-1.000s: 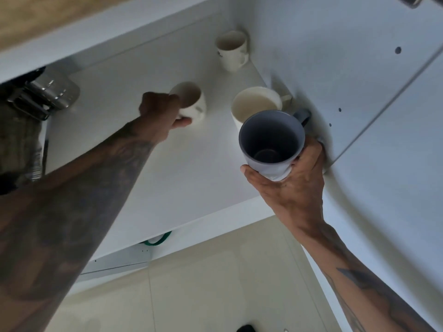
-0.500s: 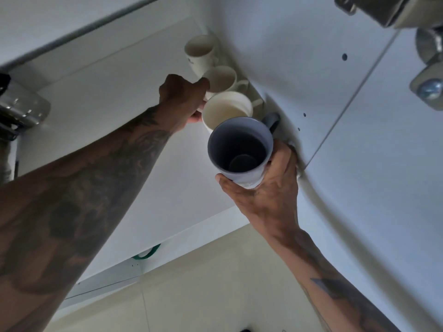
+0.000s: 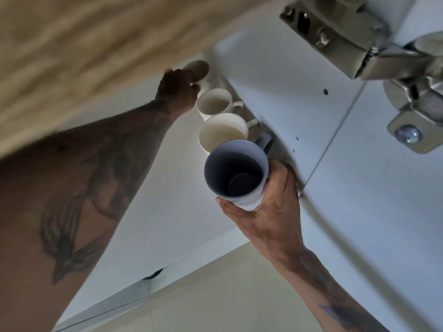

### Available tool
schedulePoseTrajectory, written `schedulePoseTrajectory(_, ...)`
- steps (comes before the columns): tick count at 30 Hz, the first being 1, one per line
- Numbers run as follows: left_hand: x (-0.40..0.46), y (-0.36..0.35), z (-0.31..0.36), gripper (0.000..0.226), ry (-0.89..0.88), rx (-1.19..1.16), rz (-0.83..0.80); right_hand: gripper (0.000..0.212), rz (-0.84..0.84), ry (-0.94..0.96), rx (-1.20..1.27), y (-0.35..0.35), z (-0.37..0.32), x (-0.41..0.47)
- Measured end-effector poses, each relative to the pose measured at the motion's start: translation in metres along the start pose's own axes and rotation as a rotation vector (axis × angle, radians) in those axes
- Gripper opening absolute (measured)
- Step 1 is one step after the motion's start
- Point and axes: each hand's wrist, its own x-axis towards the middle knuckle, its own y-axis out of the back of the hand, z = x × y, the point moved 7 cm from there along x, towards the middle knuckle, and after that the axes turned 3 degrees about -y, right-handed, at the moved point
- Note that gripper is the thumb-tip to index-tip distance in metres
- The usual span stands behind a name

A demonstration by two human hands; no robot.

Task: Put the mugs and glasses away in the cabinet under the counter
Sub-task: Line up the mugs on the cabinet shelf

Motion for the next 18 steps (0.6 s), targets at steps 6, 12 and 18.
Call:
schedulePoseTrajectory(6, -0.005, 0.003, 0.017, 0.040, -0.099, -0.035, -0.006, 0.096, 0.005, 0.006, -0.014, 0.001, -0.003, -0.001)
schedulePoseTrajectory(12, -0.012, 0.009, 0.006, 0.042, 0.063, -0.035, -0.005, 0.096, -0.037, 0.048, -0.114, -0.006, -0.007, 0.006)
schedulePoseTrajectory(18, -0.030, 0.012, -0.007, 0.038, 0.098, -0.136, 0.076, 0.102, -0.097, 0.044, -0.098, -0.008, -0.006, 0.009)
